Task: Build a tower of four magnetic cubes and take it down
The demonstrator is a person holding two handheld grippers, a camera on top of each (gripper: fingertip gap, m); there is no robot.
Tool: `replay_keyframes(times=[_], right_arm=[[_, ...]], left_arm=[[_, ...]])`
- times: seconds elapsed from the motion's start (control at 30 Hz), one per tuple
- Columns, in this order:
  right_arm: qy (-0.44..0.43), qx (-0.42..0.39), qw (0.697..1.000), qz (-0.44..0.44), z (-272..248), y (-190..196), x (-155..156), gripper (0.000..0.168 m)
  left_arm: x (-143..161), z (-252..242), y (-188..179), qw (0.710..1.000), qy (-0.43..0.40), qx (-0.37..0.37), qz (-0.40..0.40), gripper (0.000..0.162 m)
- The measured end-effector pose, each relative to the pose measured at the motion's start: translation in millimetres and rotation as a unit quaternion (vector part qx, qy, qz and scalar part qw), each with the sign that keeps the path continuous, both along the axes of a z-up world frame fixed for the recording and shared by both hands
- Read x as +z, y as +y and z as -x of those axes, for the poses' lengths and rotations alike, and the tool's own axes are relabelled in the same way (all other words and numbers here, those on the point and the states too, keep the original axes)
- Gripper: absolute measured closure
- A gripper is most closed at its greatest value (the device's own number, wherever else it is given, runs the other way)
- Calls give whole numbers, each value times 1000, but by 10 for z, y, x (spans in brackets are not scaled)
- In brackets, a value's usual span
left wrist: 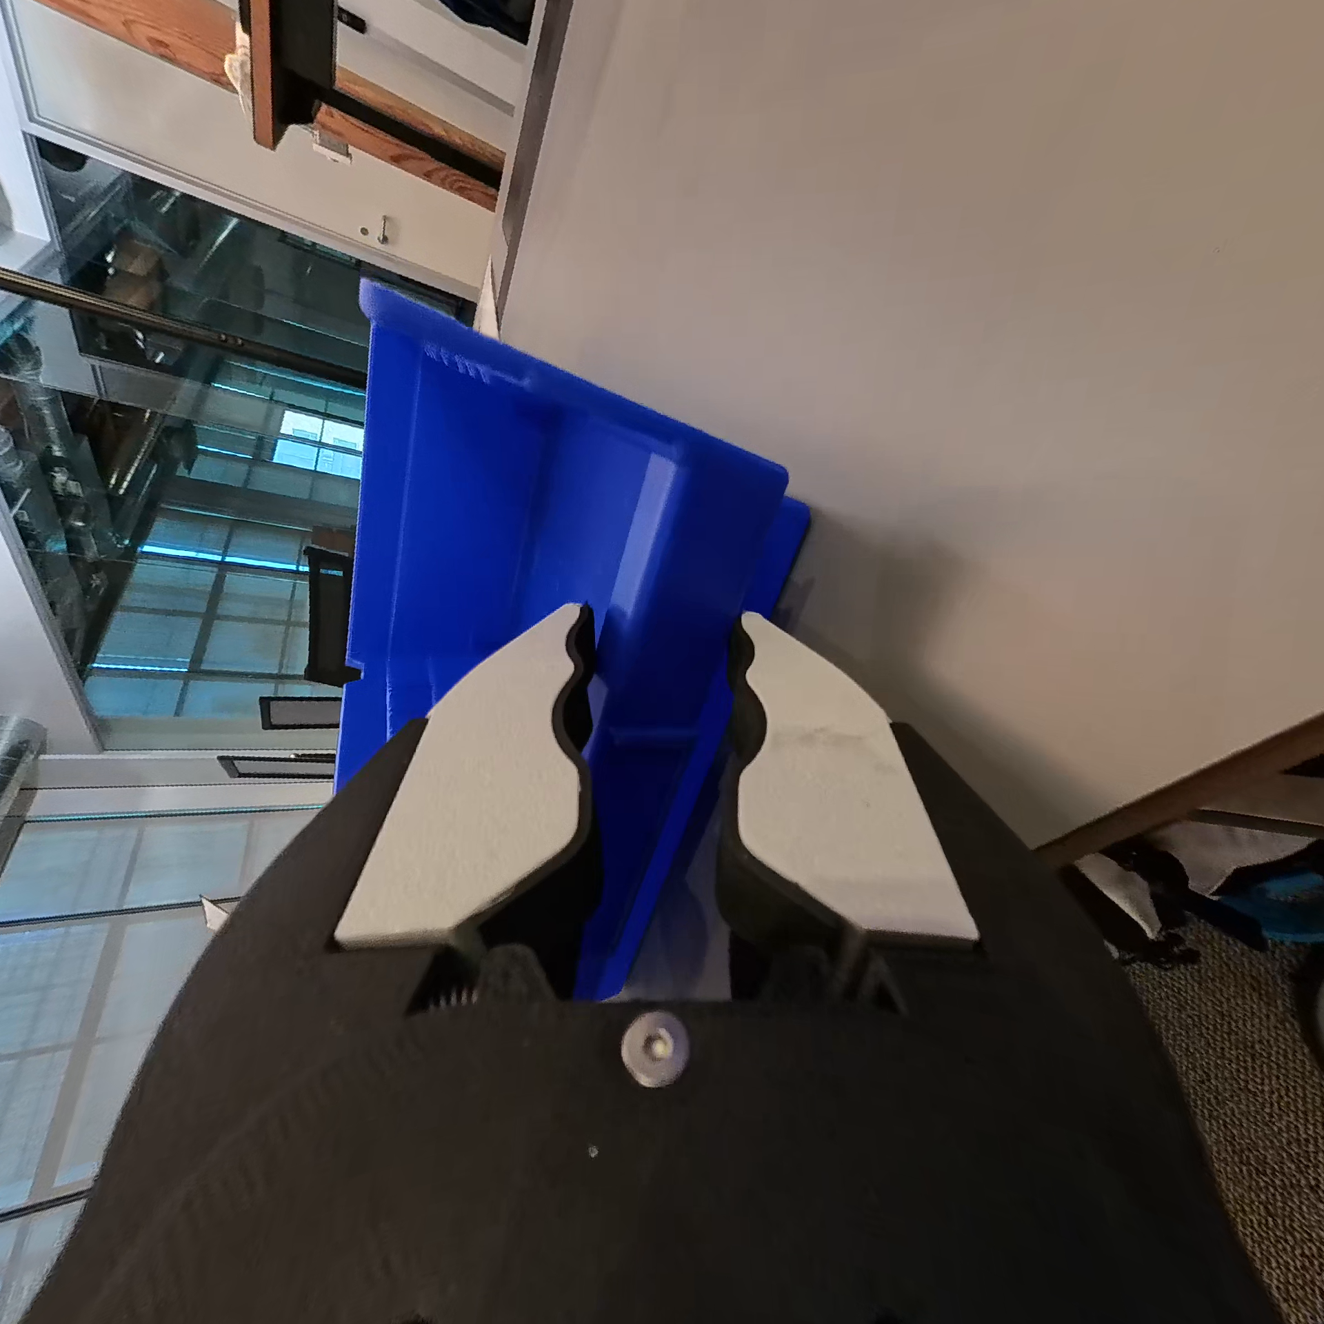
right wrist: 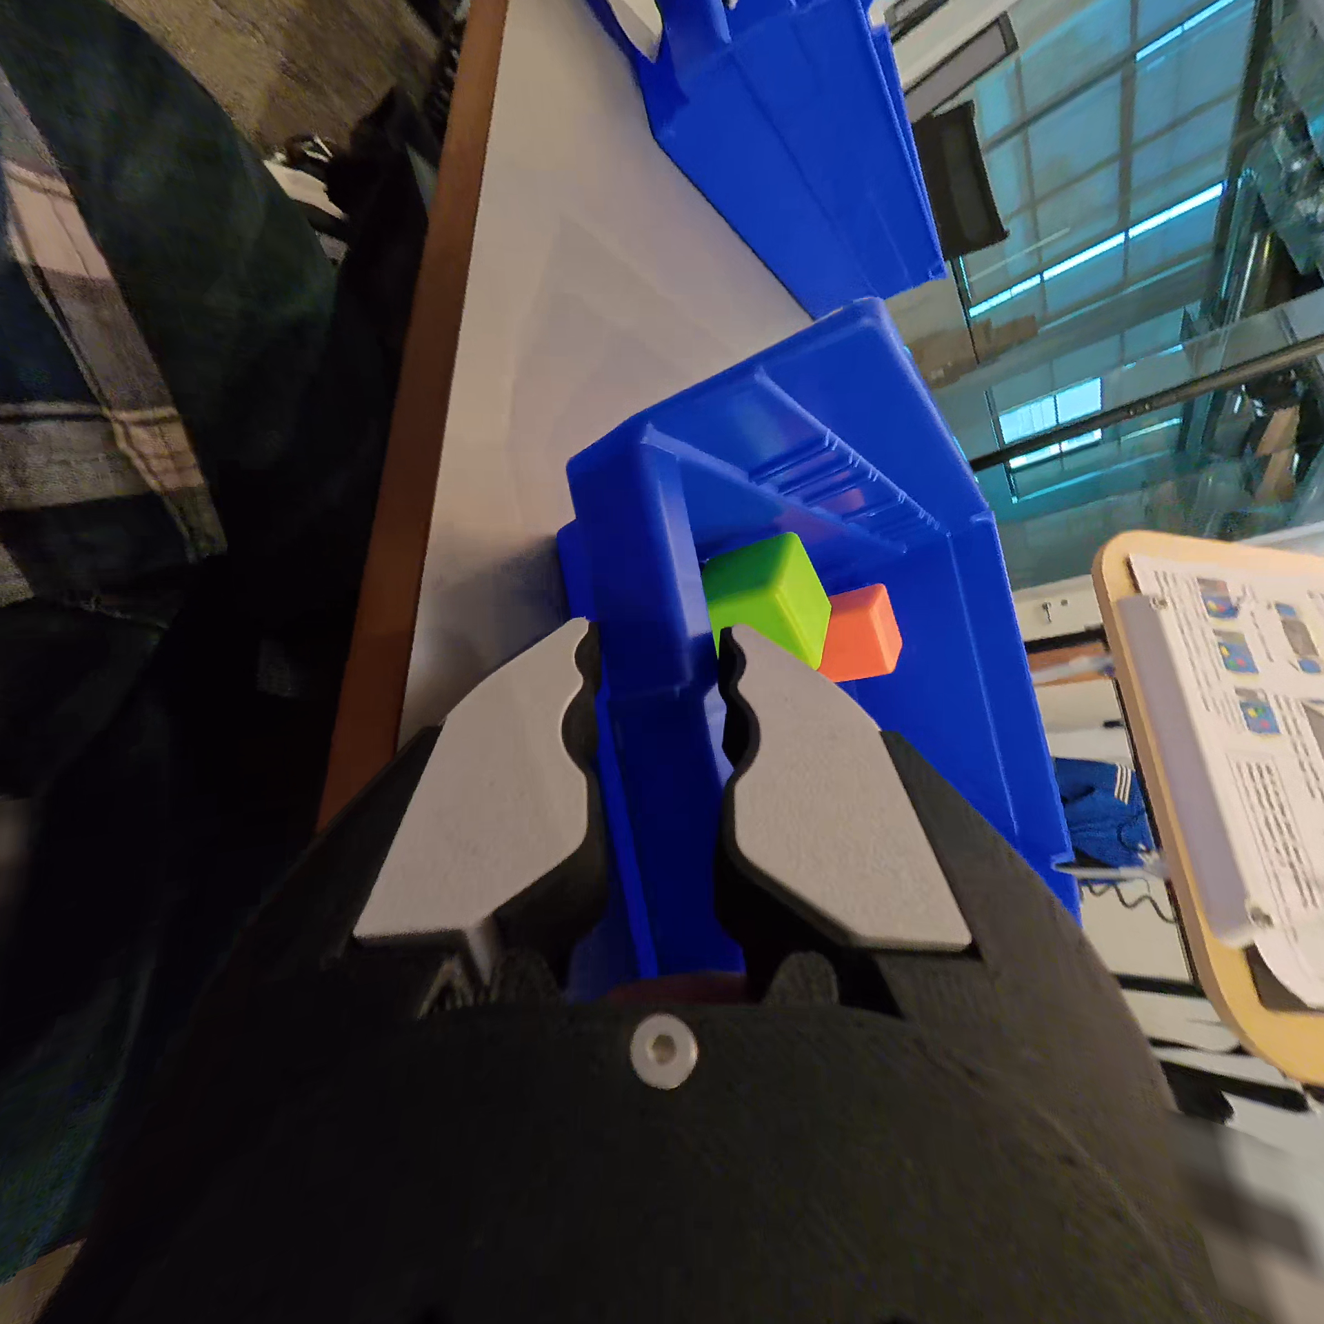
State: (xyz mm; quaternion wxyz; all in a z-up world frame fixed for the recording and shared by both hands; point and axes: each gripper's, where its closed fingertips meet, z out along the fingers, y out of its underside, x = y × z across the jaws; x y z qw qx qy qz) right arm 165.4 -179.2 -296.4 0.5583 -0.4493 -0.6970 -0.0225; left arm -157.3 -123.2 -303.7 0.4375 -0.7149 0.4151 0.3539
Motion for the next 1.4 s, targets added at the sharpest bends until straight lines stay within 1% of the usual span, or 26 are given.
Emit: replay_keyframes(times=[0.23,0.47,0.7,0.93,1.4], right_arm=[[-3,52,999,9,435,64,-1,136],[-9,92,995,26,769,49,-2,136],[-9,102,994,27,1070,208,-2,136],[-12,107,994,34,1346,489,-4,136],[-11,87,995,36,1896,1260,-7,136]], left_arm=[[1,94,-53,1000,-2,10,-2,127],[4,232,-145,1000,-7,24,-6,126],[6,342,-209,999,-11,34,-10,126],[9,348,-216,999,-14,32,-14,126],[15,329,-208,1000,-15,25,-12,127]])
